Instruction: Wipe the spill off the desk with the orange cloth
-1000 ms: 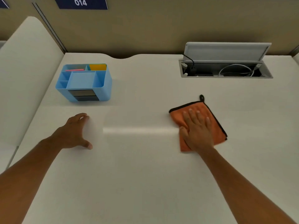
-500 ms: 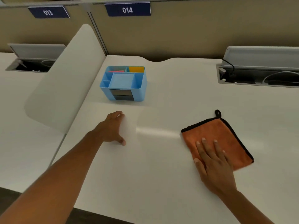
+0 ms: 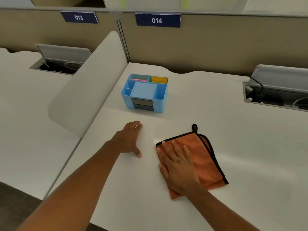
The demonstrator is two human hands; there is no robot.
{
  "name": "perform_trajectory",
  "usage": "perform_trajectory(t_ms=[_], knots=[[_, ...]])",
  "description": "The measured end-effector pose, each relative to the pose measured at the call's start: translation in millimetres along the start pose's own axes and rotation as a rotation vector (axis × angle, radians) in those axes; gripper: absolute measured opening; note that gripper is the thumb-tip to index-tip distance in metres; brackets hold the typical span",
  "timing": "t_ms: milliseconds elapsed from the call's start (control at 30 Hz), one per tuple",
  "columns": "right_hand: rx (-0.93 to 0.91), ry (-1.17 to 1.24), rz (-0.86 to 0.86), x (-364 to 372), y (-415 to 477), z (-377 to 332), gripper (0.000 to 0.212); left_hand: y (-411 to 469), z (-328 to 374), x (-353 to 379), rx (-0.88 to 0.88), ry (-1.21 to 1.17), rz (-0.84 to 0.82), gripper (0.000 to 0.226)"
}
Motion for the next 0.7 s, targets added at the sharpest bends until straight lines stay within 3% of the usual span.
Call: perform_trajectory(t_ms=[367, 700], knots=[[0.069, 0.001, 0.049, -15, 102, 3, 0.064, 4, 0, 3, -0.023, -0.001, -0.009, 0.143], [0.203, -0.042, 0.145, -66, 134, 96, 0.065, 1, -4, 3, 0.008, -0.039, 0.017, 0.144]])
Point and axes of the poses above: each hand's wrist, its own y-axis towards the middle knuckle, its own x-axis out of the palm, z = x × y, the point moved 1 cm from there along y, towards the middle knuckle, and after that the axes turned 13 degrees about y, right-handed, at the moved point
